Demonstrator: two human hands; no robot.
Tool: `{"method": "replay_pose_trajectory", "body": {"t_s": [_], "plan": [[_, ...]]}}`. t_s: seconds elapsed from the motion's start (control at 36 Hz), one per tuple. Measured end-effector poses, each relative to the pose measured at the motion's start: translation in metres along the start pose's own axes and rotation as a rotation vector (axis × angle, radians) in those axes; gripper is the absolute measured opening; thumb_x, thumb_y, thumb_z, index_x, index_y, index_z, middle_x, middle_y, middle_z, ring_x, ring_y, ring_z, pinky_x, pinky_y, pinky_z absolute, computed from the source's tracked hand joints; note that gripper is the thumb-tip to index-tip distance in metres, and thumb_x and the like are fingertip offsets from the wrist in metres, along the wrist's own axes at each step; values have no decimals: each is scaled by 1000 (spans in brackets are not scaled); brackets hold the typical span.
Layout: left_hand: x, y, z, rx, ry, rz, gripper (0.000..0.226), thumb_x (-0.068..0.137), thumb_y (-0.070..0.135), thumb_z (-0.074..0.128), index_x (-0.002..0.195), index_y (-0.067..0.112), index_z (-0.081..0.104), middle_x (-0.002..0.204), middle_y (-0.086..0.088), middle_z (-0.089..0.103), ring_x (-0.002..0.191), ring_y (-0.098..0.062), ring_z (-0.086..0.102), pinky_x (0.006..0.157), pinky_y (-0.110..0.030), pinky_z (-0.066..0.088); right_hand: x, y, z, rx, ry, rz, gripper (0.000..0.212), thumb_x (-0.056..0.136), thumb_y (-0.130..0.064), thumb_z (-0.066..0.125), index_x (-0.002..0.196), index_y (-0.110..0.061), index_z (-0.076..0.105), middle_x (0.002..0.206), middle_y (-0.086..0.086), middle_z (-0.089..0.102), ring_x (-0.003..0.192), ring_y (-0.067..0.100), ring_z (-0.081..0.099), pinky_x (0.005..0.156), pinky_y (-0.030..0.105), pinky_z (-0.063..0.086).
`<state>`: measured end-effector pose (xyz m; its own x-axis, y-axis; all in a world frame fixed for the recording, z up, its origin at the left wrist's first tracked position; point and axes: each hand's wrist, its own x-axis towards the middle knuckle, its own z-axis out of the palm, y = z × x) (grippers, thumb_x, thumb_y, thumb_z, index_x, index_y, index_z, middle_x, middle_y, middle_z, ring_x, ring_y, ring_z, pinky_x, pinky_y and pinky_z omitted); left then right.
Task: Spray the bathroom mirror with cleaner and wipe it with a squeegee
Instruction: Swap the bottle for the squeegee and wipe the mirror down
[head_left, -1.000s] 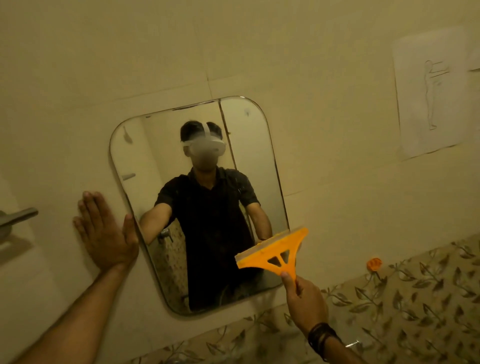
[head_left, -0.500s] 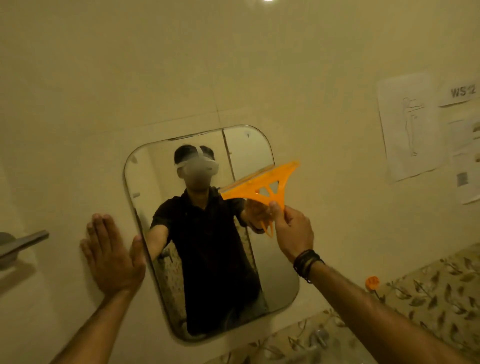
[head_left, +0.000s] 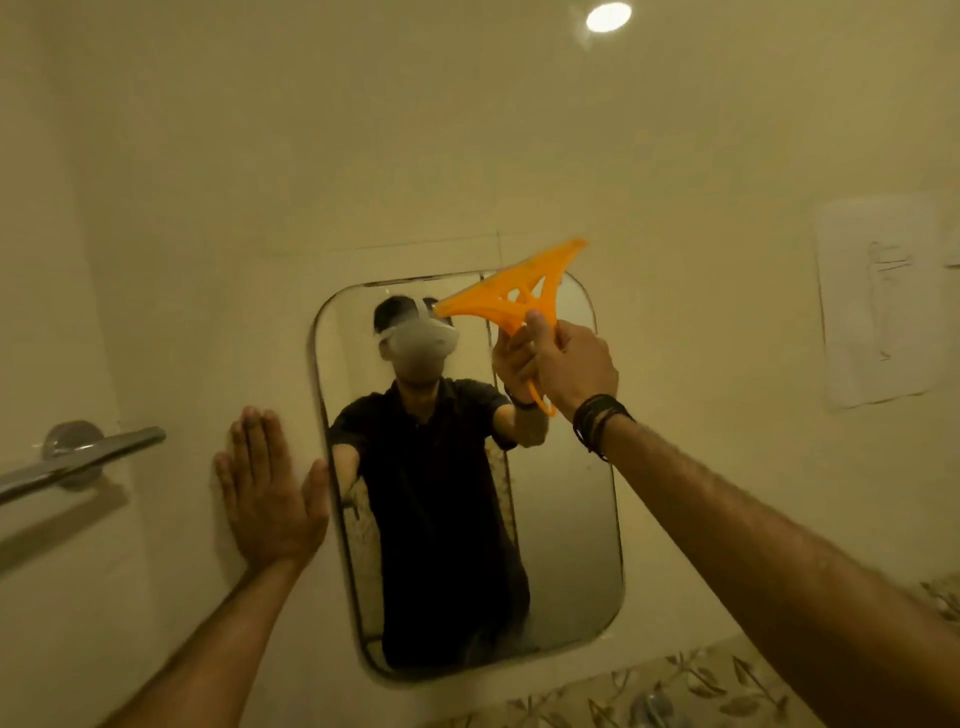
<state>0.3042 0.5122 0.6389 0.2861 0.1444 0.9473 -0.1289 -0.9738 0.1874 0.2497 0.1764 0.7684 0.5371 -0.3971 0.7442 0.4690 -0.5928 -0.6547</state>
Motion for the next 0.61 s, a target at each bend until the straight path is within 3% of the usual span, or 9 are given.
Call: {"method": "replay_pose_trajectory", "body": {"t_s": [0.11, 0.25, 0.36, 0.47, 0.61], "plan": [[2, 0, 2, -7, 2, 4, 80, 101, 51, 27, 165, 6, 10, 173, -13, 8, 161, -29, 7, 130, -51, 5, 0, 13, 5, 10, -61, 43, 62, 91, -69, 30, 74, -20, 63, 70, 1, 67, 68, 22, 66, 72, 42, 59], [1, -1, 4, -13, 28, 3, 80, 101, 52, 27, 164, 5, 13, 173, -13, 11, 160, -30, 11, 129, -51, 8, -22, 40, 6, 87, -72, 118, 50, 97, -58, 37, 72, -23, 61, 66, -4, 63, 64, 18, 62, 61, 33, 50], [2, 1, 2, -23, 35, 7, 80, 101, 51, 28, 164, 5, 14, 172, -14, 13, 160, -32, 13, 129, -53, 9, -62, 76, 3, 147, -91, 184, 49, 98, -54, 40, 68, -20, 60, 63, -2, 60, 60, 17, 56, 59, 35, 46], [2, 1, 1, -28, 27, 7, 80, 100, 51, 27, 164, 4, 14, 172, -14, 12, 160, -32, 12, 129, -52, 8, -108, 120, 3, 110, -106, 269, 57, 94, -61, 40, 69, -15, 63, 62, 3, 63, 56, 19, 55, 55, 35, 43], [2, 2, -1, -35, 9, 8, 80, 101, 52, 26, 164, 5, 13, 173, -13, 10, 160, -31, 10, 129, -52, 7, -143, 134, -9, 50, -104, 280, 55, 92, -61, 38, 55, -21, 48, 50, -5, 44, 48, 14, 40, 51, 30, 30]]}}
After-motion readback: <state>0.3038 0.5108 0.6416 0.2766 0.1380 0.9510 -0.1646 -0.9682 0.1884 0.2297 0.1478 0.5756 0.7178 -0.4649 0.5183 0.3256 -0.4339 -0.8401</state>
